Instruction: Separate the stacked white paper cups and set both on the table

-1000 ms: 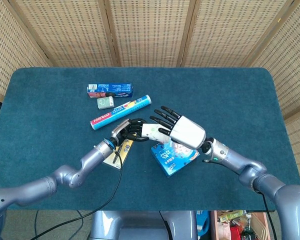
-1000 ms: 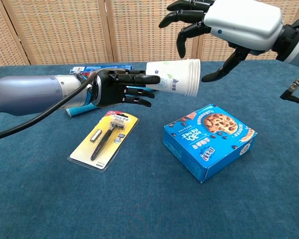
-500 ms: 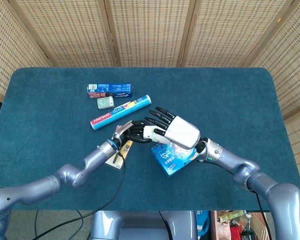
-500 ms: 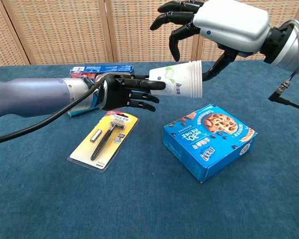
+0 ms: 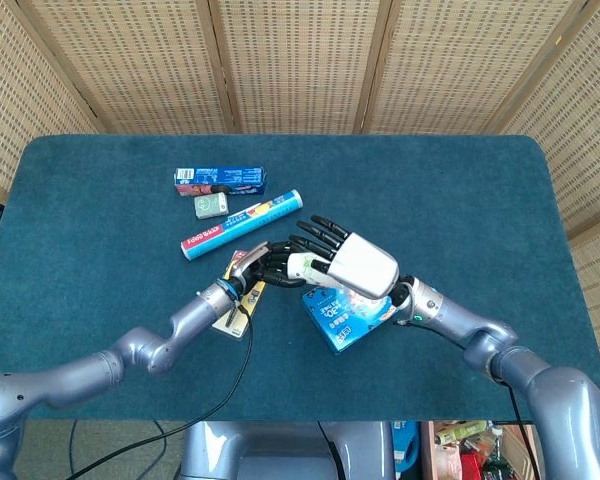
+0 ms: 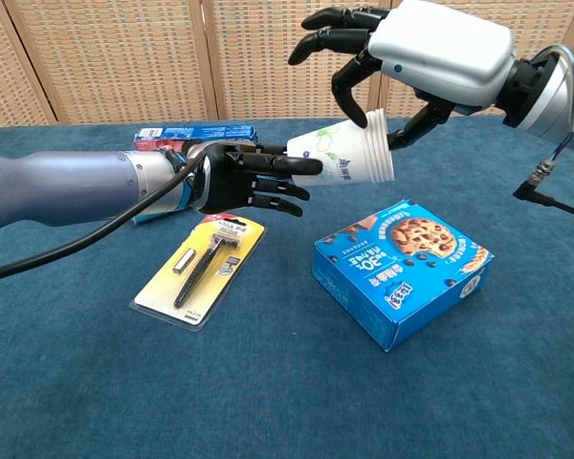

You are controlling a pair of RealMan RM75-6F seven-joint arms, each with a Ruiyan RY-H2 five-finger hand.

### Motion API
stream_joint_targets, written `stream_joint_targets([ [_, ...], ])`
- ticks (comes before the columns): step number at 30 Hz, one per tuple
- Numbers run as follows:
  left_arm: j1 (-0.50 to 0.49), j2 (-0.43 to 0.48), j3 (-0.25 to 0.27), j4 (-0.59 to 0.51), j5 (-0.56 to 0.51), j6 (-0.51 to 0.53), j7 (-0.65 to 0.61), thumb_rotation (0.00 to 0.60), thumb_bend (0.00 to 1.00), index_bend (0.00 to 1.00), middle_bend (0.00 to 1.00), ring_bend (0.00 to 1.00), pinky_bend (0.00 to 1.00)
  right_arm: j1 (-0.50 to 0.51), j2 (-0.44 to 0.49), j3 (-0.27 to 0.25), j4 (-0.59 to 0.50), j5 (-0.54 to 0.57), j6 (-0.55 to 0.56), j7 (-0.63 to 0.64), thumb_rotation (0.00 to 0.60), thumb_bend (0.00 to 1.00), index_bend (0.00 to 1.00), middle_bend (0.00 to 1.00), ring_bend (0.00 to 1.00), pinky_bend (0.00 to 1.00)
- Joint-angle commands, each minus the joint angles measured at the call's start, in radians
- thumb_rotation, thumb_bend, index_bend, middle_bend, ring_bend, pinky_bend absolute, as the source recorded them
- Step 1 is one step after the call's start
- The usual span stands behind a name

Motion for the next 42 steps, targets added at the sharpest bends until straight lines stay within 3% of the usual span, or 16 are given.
stream_joint_targets([
  [1,0.0,0.001,0.0,-0.003,0.002,0.001,0.0,0.6,0.13,0.54,0.53,0.47,0.46,0.0,-0.002,-0.002,0.003,0.003,0.002,-0.001,0.6,0.44,0.69,0.26,0.09,0.21],
  [7,-0.002,0.003,0.003,-0.013,0.008,0.004,0.002,0.6,0.13,0.54,0.53,0.47,0.46,0.0,-0.001,-0.009,0.003,0.004,0.01,-0.01,0.6,0.47,0.77,0.26,0.09,0.21],
  [25,0.021,0.045,0.005,-0.002,-0.001,0.017,0.006,0.6,0.13,0.54,0.53,0.47,0.46,-0.043,0.05,-0.013,-0.013,0.02,0.081,-0.023,0.6,0.51,0.81,0.27,0.1,0.21],
  [30,0.045,0.09,0.007,0.003,0.008,0.029,0.001,0.6,0.13,0.54,0.53,0.47,0.46,-0.077,0.091,-0.026,-0.028,0.02,0.108,-0.038,0.6,0.52,0.81,0.27,0.1,0.21],
  [35,0.083,0.19,0.037,0.008,0.073,0.082,0.042,0.6,0.13,0.54,0.53,0.47,0.46,-0.135,0.151,-0.048,-0.047,0.027,0.129,-0.06,0.6,0.54,0.81,0.27,0.1,0.21],
  [42,0.13,0.354,0.124,0.012,0.206,0.217,0.244,0.6,0.13,0.54,0.53,0.47,0.46,-0.206,0.201,-0.067,-0.076,0.063,0.104,-0.083,0.6,0.58,0.81,0.28,0.1,0.21],
])
